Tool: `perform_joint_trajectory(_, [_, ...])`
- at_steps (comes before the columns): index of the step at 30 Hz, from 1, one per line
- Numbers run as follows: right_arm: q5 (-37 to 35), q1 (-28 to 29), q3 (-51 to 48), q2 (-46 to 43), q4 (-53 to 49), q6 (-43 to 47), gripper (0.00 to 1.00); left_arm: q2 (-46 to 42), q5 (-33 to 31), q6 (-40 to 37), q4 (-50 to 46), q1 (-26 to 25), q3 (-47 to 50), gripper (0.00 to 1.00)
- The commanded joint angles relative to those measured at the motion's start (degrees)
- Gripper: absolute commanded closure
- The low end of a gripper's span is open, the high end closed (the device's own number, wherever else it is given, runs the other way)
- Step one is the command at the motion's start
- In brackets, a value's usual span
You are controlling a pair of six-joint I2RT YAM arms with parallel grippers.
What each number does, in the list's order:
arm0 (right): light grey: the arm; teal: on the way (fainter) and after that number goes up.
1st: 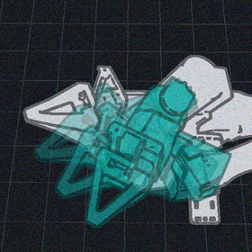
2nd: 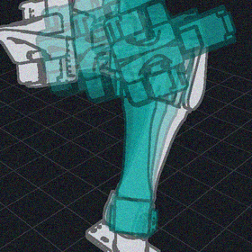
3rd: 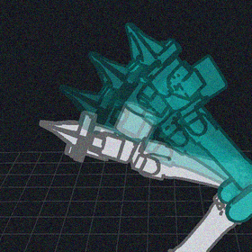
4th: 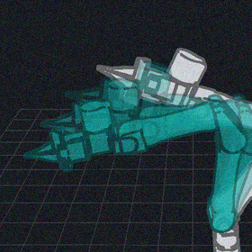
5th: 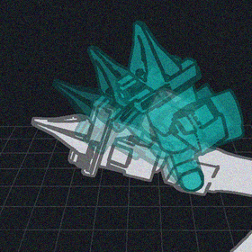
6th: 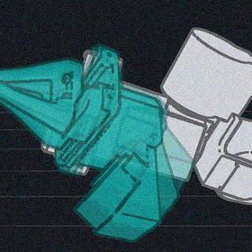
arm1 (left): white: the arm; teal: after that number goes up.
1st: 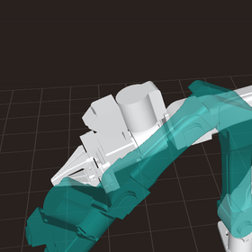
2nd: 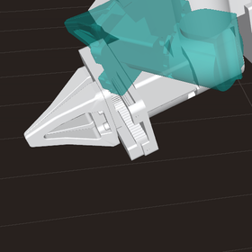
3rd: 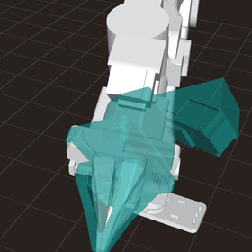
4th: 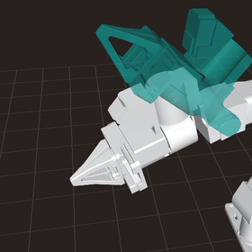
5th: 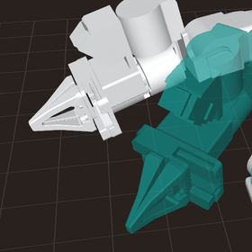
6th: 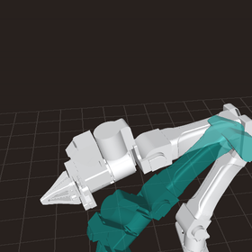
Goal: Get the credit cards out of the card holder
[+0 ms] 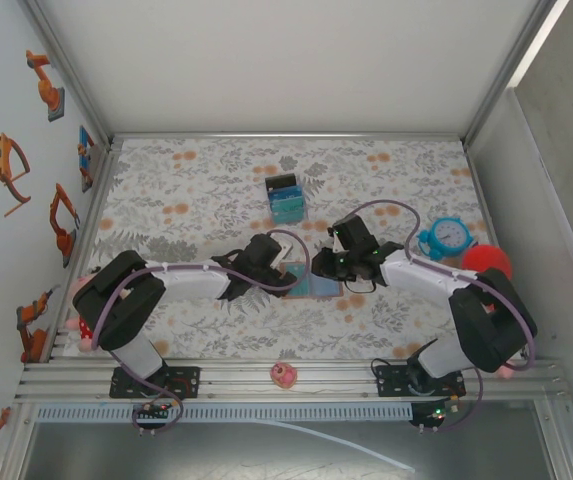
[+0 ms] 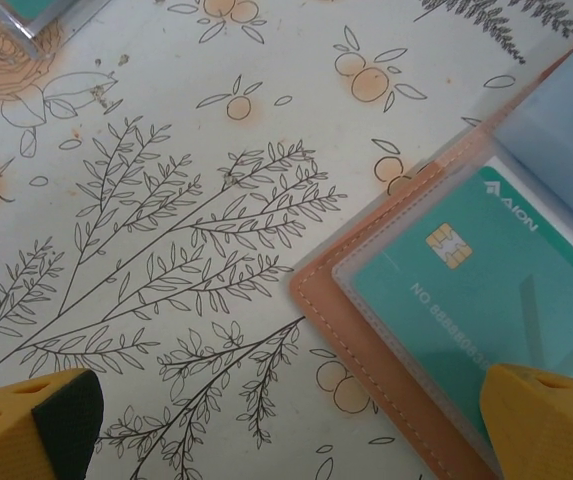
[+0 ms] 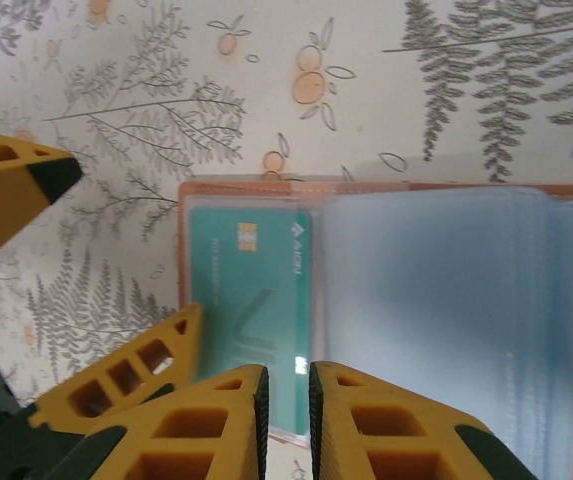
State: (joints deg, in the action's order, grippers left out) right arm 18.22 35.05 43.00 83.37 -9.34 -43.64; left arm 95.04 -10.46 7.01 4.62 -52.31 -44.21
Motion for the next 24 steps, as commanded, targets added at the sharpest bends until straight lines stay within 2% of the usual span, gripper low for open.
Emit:
perform_joint_trajectory(1, [2.8,0.0,0.0,1.1,3.8,-2.7,0.81,0.9,-0.6,1.9,-1.7,-0.5,1.5,0.03])
perform_joint_trajectory(24, [6.6,0.5,-1.0,9.5,8.6,-3.9,0.80,0.9,-2.7,4.3,-3.7,-1.9,2.6,0.03])
